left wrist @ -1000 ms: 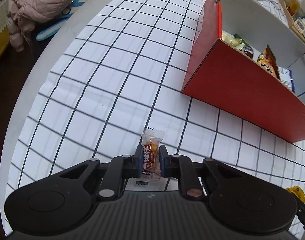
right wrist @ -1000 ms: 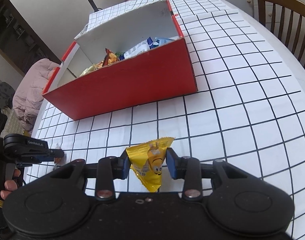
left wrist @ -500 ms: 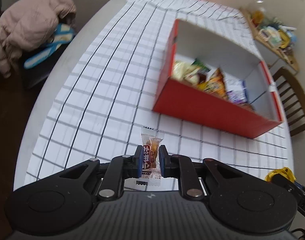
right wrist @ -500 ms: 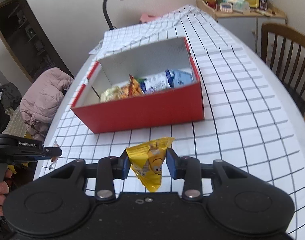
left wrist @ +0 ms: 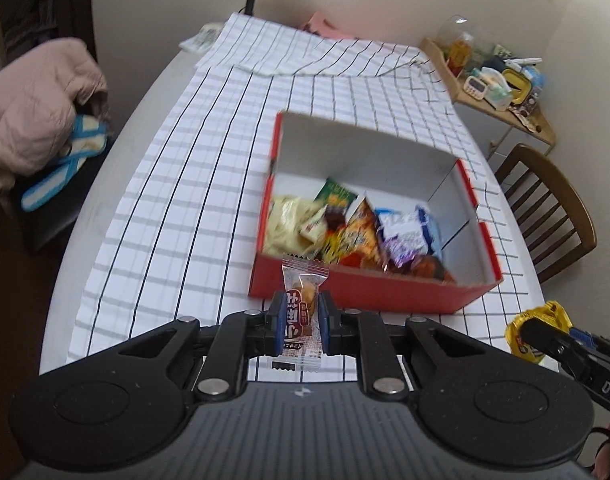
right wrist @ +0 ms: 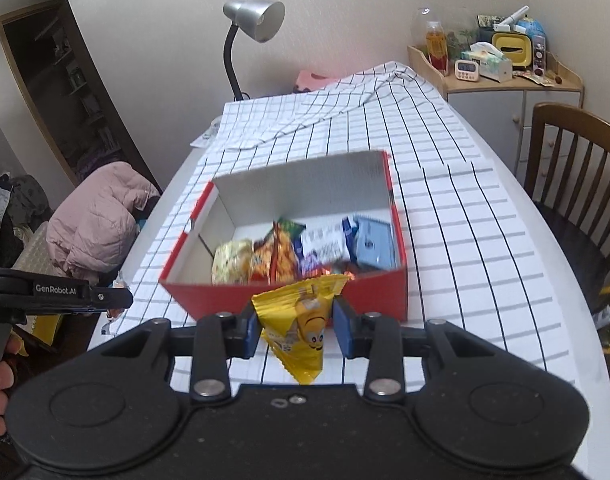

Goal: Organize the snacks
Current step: 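Lift the M&M's bag and wrapped snack and carry them over the red box, then lower both snacks into the red box and open both tools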

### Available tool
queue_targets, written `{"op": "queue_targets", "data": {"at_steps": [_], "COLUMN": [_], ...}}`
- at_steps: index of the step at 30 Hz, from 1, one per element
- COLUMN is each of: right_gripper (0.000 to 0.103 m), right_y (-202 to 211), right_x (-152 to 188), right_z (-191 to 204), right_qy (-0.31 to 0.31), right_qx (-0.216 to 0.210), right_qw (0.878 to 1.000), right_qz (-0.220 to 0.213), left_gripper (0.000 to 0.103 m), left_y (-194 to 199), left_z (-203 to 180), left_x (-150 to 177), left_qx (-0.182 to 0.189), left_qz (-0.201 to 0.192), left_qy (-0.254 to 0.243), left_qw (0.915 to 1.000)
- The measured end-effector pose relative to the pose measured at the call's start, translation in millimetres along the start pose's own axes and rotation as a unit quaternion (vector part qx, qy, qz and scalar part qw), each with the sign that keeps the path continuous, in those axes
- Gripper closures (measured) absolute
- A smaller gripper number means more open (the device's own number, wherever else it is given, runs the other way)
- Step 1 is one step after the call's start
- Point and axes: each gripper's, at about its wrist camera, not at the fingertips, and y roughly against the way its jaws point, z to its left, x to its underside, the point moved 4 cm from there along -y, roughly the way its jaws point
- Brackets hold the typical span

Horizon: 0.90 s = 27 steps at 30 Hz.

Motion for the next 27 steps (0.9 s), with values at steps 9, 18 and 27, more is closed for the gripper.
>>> {"op": "queue_targets", "data": {"at_steps": [9,18,27], "right_gripper": [0.067,0.068,0.068], "right_y": [-36,-92,-149], "right_x": [-42,-77,-79], "right_z": [-8,-5,-15], "right_qy": [0.017,0.053,0.048], "right_qx": [0.014,0.021,0.023], "right_qw": [1.000,0.998,0.997], "right_qz": [0.000,0.012,0.056], "left_gripper": [0.087,0.087,0.087], "left_y": [-18,-69,-123], "left_z": [-26,-38,-38], "left_x": [-40,-72,-85], "left_qx": [-0.008,-0.022,-0.033], "left_qz": [-0.012,0.012,0.050], "left_qy": [-0.042,-0.053,-0.057], "left_qw": [0.9990,0.9983,0.9966]}}
